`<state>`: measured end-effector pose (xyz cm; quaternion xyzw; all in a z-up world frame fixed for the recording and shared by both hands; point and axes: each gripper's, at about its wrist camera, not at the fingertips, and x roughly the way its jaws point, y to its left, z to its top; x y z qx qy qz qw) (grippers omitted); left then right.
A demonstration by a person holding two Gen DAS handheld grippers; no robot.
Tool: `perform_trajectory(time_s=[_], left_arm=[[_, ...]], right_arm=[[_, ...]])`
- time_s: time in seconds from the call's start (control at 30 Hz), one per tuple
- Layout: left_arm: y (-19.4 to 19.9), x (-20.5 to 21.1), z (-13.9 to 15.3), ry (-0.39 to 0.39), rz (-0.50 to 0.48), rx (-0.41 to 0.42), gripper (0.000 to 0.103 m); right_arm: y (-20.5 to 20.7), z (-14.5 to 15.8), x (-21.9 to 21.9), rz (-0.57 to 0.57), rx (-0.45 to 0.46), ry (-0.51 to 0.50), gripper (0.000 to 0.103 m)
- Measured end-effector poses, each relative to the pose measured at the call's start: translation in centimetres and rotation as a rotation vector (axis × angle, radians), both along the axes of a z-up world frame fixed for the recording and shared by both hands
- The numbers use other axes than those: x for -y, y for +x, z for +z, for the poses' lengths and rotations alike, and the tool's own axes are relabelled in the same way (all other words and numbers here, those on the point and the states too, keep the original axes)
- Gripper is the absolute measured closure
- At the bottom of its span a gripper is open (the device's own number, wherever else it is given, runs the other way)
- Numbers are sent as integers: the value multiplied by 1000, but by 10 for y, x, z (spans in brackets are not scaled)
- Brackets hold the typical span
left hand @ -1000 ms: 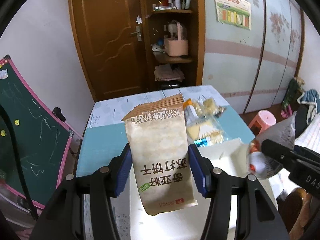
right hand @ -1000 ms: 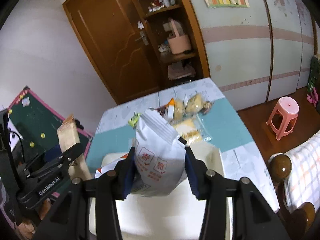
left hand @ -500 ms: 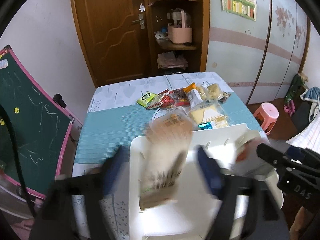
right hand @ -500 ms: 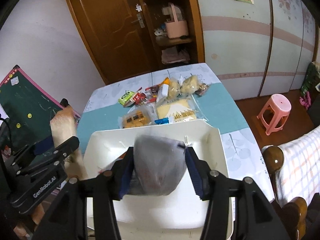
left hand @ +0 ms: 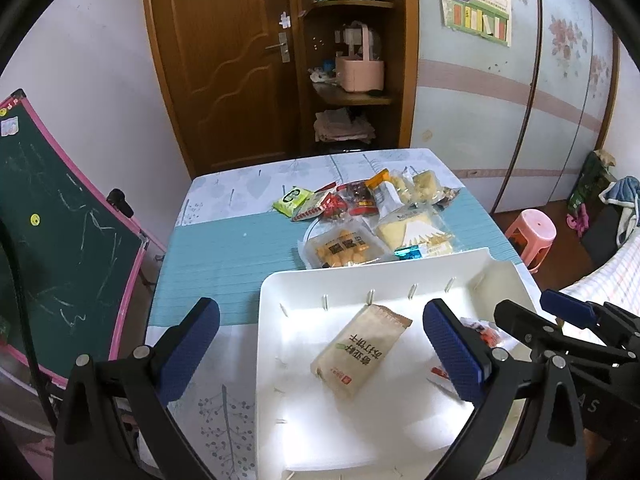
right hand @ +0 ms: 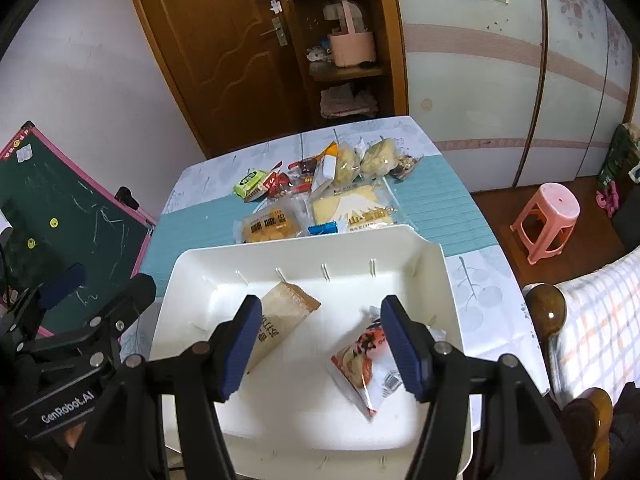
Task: Organize snacks
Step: 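Lower both bags into the white tray and open both grippers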
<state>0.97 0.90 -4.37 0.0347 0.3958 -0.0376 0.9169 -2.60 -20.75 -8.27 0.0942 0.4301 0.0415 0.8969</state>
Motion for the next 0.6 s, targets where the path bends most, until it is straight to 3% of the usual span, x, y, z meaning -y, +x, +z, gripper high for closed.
perform_trajectory(time_s=[0.6], left_arm=[[-1,0,-7,-4,12,-34,2]], right_arm=[[2,-4,-4,3,-23,-14,40]])
